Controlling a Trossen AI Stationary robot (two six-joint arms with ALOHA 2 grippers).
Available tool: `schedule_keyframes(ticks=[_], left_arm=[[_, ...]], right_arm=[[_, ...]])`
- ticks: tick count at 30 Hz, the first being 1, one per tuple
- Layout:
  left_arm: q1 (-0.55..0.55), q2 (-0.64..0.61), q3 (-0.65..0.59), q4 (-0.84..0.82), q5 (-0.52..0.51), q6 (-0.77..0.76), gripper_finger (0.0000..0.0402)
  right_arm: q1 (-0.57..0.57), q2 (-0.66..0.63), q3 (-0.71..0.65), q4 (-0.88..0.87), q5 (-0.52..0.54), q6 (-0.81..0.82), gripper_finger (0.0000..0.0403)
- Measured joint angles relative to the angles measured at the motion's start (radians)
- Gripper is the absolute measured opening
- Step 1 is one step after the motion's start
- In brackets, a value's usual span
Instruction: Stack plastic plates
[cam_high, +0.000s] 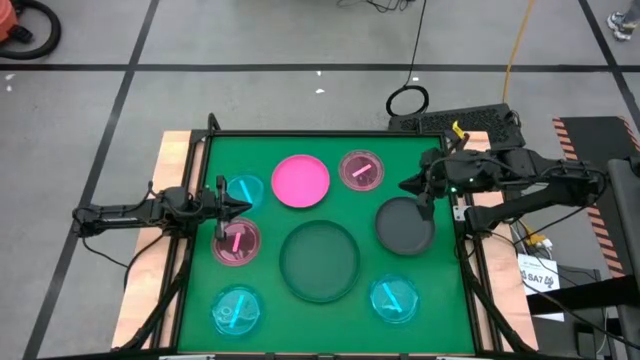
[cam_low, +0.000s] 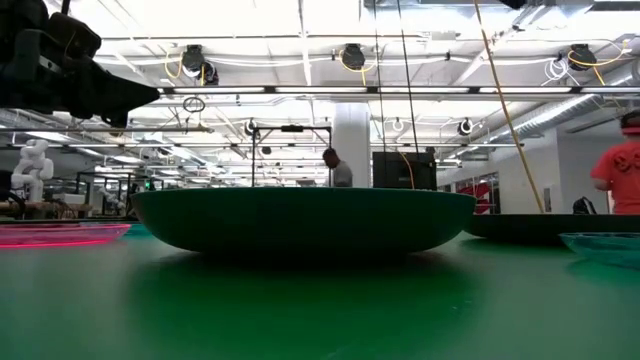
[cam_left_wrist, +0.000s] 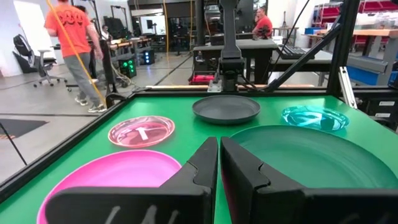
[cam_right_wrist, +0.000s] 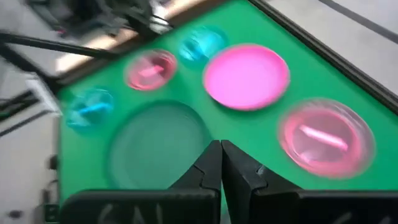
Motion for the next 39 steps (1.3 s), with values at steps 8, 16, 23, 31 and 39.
schedule_keyframes(ticks=[8,16,23,31,39], left_arm=[[0.0,0.01,0.006,0.014,-0.012,-0.136,0.0024],[0.0,0.148,0.222,-0.147,-0.106,-0.125,0.0024],[0.0,0.393,0.497,-0.312,-0.126,-0.118,0.0024],[0.0,0.671,0.783,-0.307,-0.163,-0.171,0.0024],[0.0,0.927,1.052,-0.403,-0.164,-0.288,0.0024]], right_arm=[[-0.011,0.011,0.0,-0.215,0.081,0.125,0.0],[-0.011,0.011,0.0,-0.352,0.081,0.146,0.0],[-0.011,0.01,-0.001,-0.403,0.168,0.199,0.0],[-0.011,0.007,-0.001,-0.409,0.181,0.28,0.0],[-0.011,0.008,-0.001,-0.434,0.179,0.351,0.0]])
